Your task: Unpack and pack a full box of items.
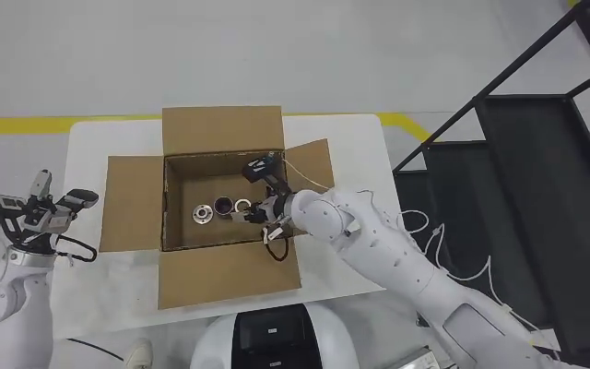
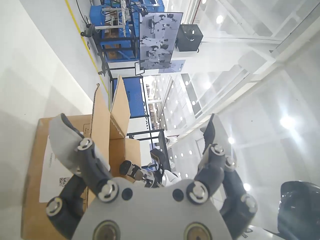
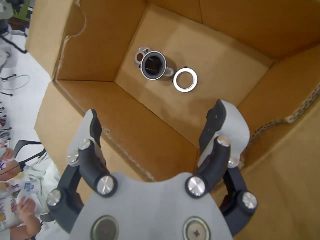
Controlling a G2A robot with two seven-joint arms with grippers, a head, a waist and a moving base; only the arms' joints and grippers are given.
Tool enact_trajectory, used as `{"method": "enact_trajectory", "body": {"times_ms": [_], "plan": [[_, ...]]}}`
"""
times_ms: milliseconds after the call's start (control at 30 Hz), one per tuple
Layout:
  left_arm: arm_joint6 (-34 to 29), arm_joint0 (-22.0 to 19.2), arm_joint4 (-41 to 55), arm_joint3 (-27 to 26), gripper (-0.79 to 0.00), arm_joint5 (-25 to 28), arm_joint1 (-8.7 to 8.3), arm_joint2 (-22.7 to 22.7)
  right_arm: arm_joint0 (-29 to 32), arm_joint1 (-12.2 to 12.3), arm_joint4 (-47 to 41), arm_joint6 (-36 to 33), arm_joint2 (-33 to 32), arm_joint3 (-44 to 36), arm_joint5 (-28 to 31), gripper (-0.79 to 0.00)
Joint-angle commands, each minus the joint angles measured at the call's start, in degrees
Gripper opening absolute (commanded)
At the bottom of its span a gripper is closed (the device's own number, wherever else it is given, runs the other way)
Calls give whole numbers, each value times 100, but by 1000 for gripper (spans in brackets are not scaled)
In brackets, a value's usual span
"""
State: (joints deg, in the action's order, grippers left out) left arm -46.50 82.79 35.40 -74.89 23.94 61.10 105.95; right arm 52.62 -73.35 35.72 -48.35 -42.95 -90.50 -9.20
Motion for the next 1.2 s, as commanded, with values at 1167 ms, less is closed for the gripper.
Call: {"method": "enact_trajectory", "body": {"times_ms": [1167], "plan": [[0, 0, 1, 0, 0, 0, 0, 0, -287, -200, -51, 125, 397, 339, -71, 0]]}}
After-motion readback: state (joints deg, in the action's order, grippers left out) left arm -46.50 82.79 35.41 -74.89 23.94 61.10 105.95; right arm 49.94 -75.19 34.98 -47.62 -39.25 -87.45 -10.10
